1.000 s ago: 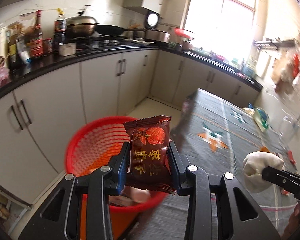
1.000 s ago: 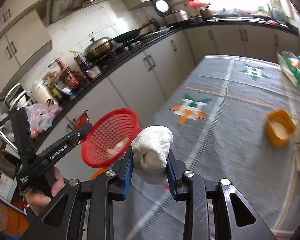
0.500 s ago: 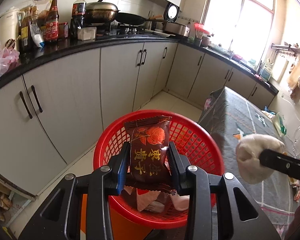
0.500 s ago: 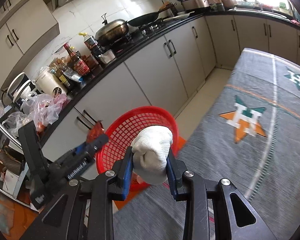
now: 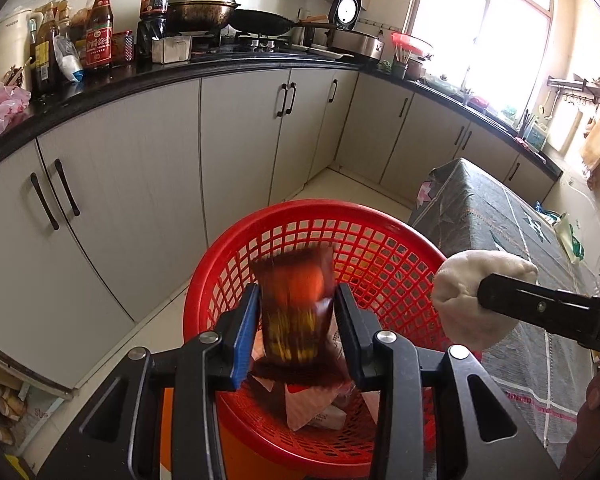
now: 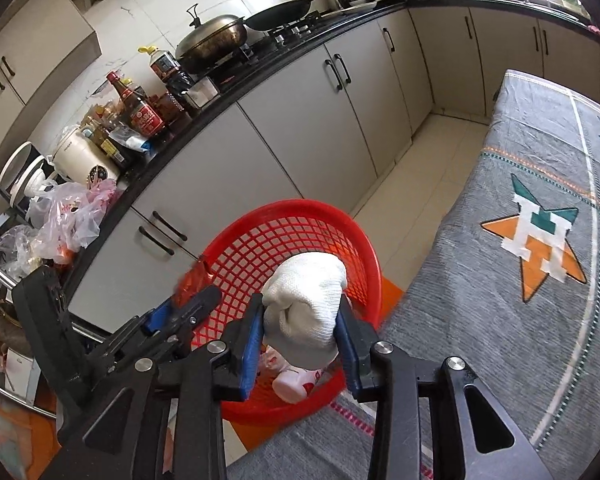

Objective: Collect trash
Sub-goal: 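Carry packet and cloth to the red basket and release both, then move both grippers back to the table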

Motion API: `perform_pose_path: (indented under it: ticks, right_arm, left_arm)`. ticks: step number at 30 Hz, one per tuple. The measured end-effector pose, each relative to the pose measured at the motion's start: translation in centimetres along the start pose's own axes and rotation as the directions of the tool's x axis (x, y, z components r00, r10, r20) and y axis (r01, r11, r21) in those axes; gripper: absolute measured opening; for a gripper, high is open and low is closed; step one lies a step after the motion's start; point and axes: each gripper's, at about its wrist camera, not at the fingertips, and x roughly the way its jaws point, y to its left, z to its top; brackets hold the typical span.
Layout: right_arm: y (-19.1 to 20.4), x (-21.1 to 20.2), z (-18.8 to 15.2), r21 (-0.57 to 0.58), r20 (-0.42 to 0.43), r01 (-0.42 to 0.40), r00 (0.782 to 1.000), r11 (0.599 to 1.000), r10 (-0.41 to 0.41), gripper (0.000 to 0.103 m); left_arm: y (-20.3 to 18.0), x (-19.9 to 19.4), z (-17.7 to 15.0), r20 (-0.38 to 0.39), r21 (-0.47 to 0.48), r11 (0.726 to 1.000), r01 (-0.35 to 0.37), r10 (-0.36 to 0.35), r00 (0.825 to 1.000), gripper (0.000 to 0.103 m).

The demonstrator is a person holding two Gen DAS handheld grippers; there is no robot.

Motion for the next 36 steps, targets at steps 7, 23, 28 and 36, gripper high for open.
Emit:
perform_pose_path:
  ticks: [7, 23, 28, 36]
  right_arm:
    - [-0.3, -0.2, 0.2, 0.013, 0.012, -0.004, 1.000, 1.000, 0.004, 0.042]
    - [-1.3, -6.7, -3.6, 0.026, 0.073, -0.034, 0.997, 0.999, 0.032, 0.042]
    - [-2.9, -9.1, -5.4, 0.056, 0.094, -0.033, 0.995, 0.998, 0.028, 0.042]
    - [-7.5, -14.4, -8.7, 0.149, 0.149, -0.008, 0.989, 0.989, -0.015, 0.042]
  left_arm:
    - [0.0, -0.3, 0.2, 0.007, -0.003, 1.000, 0.010, -0.010, 1.000, 0.046]
    - [-4.2, -4.0, -1.5, 0.020, 0.048, 0.996, 0.079, -0.080, 0.997, 0.046]
    - [-7.0, -4.9, -2.6, 0.006, 0.094, 0.990, 0.108, -0.109, 0.994, 0.046]
    - [-13.9, -5.7, -5.0, -0.052, 0.205, 0.961, 0.185, -0.178, 0.983, 0.047]
